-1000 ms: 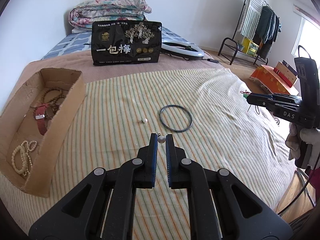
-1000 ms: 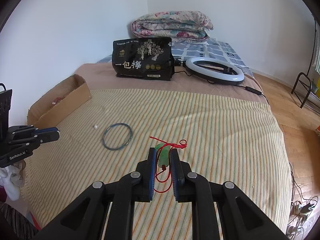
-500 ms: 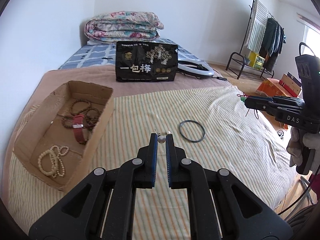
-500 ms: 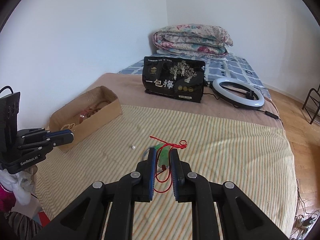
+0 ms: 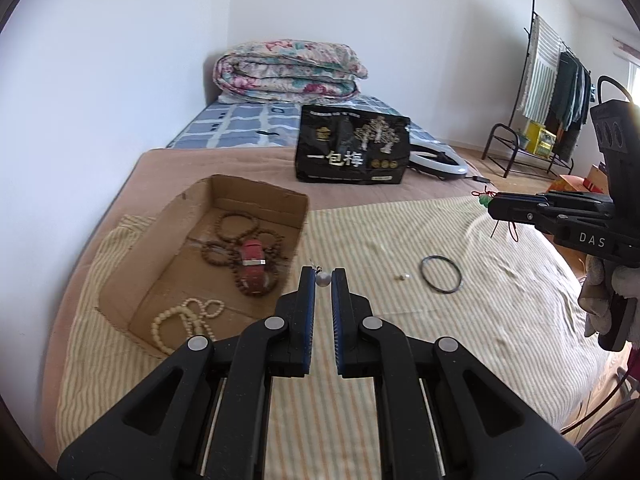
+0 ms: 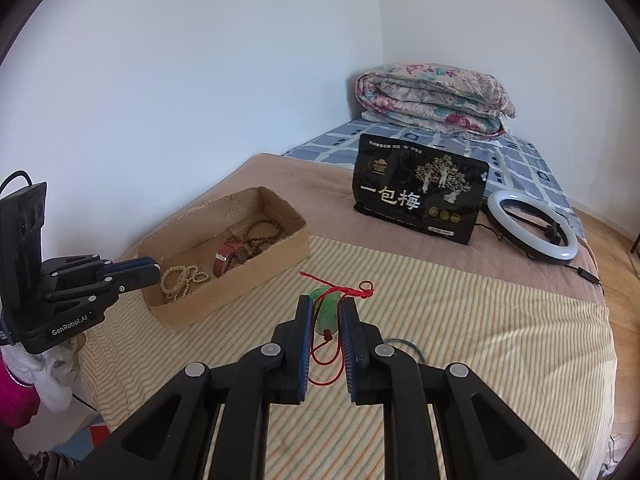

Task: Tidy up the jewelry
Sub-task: 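Carry the pearl earring and red string pendant with both tools over the box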

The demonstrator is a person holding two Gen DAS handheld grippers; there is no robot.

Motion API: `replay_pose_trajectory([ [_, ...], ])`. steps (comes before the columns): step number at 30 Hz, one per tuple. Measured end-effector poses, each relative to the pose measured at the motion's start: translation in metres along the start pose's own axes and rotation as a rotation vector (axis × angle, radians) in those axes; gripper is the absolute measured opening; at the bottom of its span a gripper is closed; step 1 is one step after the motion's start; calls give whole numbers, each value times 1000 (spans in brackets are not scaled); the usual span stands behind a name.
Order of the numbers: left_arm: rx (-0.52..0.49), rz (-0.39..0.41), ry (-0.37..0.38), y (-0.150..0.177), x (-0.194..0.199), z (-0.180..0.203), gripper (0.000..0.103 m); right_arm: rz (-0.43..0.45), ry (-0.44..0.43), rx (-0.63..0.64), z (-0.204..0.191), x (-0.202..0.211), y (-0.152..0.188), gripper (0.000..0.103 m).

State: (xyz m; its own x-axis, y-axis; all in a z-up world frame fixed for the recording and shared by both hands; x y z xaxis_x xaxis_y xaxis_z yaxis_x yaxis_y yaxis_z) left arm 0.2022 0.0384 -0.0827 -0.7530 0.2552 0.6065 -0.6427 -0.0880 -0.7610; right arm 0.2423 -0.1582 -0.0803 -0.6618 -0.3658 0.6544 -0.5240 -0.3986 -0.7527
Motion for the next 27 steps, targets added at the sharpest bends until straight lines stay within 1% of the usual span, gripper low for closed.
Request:
replay_pose_trajectory([
  [12,23,24,-83,-10,5,-54,6,14,-91,54,-46,-43,-41,12],
  [18,45,29,-106,-14,3,-73,6,6,-132,64,-66,-69,-57,12],
  [27,73,17,-127,-11,-4,-97,6,-17,-180,118,-104,-102,-76,12],
])
Point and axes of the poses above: each gripper's, at about its wrist camera, not at the fingertips, and x roughly against the way its jaws point, z to its right, y to its underside, the point moved 5 cm from there along -x, roughly the way its jaws point, and after that the axes turned 9 degrees about x, right-handed, at the moved point
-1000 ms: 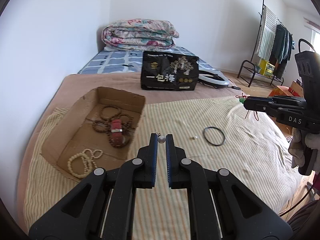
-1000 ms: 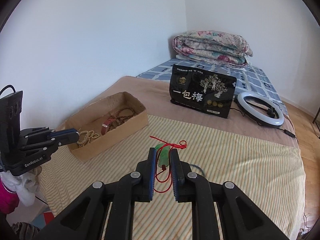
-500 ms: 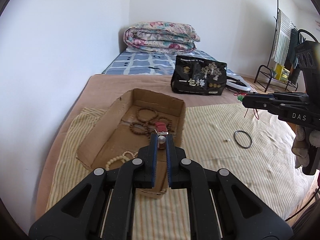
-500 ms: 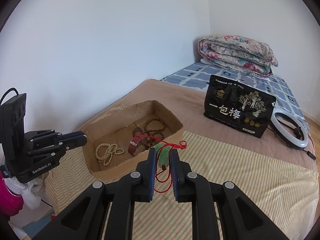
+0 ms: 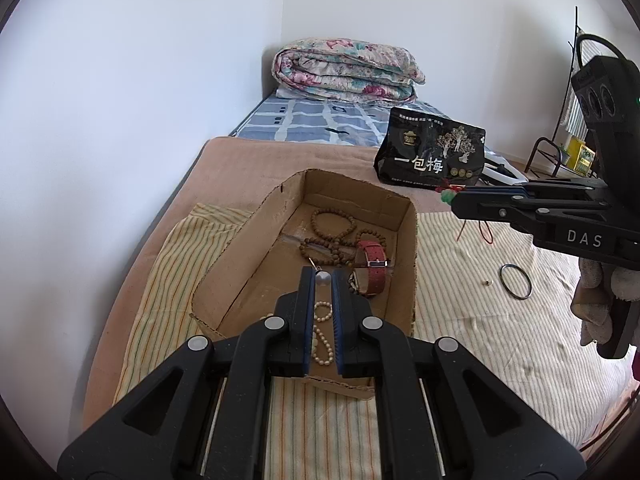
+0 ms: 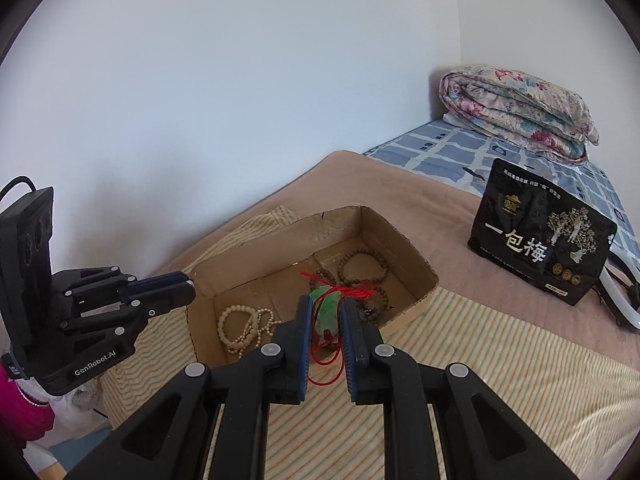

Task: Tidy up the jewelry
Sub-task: 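Carry the pearl earring and red string pendant with both tools over the box, then open the right tool to drop the red string while the left tool releases the earring into the box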

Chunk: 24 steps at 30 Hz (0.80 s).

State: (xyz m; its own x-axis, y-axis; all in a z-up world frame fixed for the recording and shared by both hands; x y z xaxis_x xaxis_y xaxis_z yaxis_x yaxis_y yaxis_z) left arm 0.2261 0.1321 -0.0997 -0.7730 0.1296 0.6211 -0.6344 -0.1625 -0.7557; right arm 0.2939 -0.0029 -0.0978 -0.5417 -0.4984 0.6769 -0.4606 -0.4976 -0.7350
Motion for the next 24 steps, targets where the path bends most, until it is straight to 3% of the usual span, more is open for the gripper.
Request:
replay_pose_trajectory([
  [22,26,-33,2,7,-15,-10,6,-54,-70,-3,-23,-55,-11,13],
  [24,25,-37,0,8,-16,-11,6,-54,-64,1,-25,-56,-12,18],
])
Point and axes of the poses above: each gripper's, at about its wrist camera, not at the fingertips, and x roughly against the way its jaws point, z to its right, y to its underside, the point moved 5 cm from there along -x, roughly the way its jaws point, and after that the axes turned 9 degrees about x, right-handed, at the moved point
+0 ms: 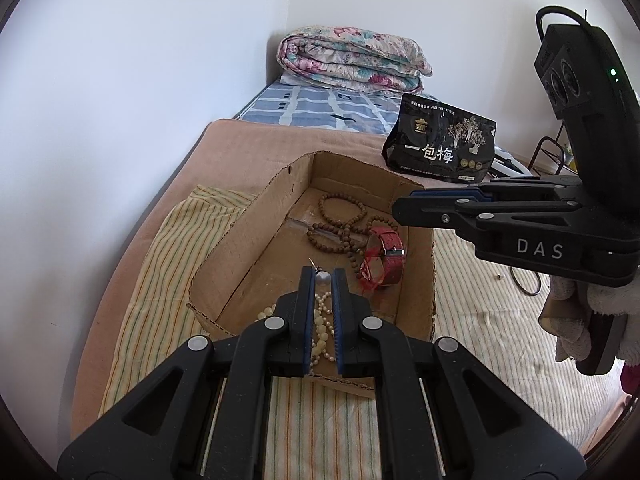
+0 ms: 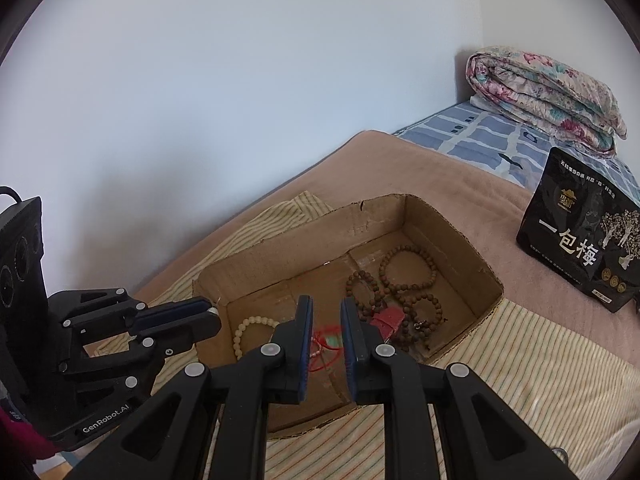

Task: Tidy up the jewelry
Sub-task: 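Open the right tool to drop the red string while the left tool releases the earring into the box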

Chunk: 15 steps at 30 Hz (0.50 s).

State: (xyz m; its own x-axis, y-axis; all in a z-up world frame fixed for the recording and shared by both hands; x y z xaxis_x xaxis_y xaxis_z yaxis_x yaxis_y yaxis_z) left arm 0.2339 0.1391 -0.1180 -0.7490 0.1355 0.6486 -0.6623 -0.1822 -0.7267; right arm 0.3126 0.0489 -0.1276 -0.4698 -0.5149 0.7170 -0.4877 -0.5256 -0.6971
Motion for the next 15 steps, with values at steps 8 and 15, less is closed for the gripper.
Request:
replay_pose_trajectory([
  [8,17,-8,-10,1,-4,-4,7,24,56,6,-1,5,-4,72],
  [15,20,6,-12,1,2,-5,34,53,95,4,0,15,-9,88],
])
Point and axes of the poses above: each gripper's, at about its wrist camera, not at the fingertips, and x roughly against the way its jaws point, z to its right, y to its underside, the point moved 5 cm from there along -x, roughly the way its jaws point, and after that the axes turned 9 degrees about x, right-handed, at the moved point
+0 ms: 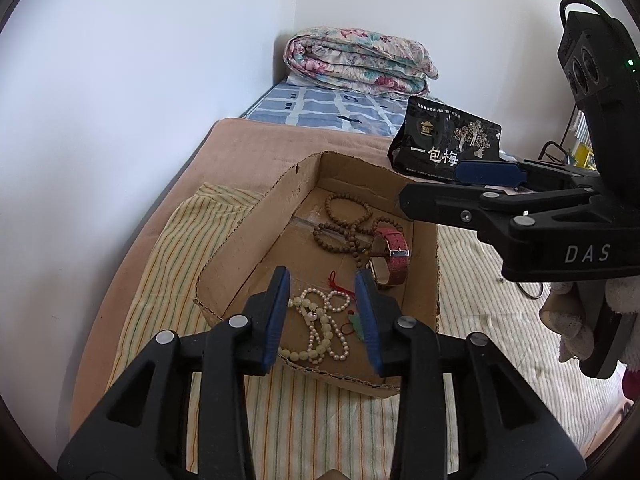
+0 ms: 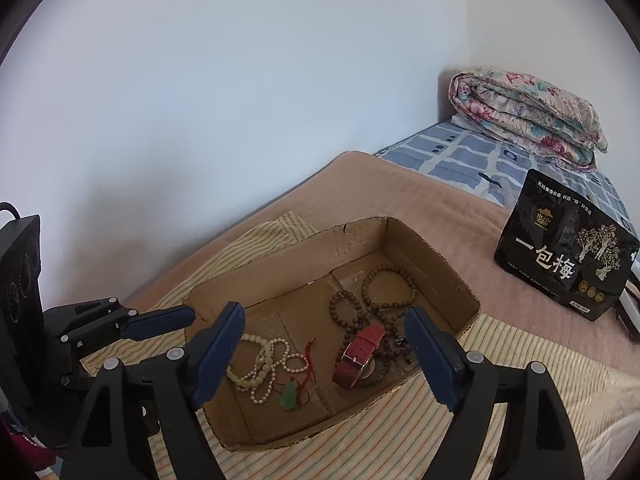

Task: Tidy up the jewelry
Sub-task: 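Open the right tool to drop the red string while the left tool releases the earring into the box, then withdraw both open tools from the box toward the bangle and earring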

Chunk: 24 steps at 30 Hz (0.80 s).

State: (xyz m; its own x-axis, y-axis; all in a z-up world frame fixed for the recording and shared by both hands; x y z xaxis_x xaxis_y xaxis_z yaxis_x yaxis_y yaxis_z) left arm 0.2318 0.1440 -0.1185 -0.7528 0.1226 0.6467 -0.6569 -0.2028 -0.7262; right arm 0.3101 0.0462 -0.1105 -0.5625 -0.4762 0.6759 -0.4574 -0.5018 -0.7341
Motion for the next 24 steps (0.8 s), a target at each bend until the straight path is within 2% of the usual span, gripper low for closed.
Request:
replay_pose_trajectory([
  [4,-2,2,0,0,3,1,34,8,21,-2,1,4,-1,94],
  [7,-3,2,-1,0,3,1,34,18,40,-8,3,8,-2,103],
  [24,-31,18,1,-2,19,17,34,34,124,-17,15,31,3,103],
])
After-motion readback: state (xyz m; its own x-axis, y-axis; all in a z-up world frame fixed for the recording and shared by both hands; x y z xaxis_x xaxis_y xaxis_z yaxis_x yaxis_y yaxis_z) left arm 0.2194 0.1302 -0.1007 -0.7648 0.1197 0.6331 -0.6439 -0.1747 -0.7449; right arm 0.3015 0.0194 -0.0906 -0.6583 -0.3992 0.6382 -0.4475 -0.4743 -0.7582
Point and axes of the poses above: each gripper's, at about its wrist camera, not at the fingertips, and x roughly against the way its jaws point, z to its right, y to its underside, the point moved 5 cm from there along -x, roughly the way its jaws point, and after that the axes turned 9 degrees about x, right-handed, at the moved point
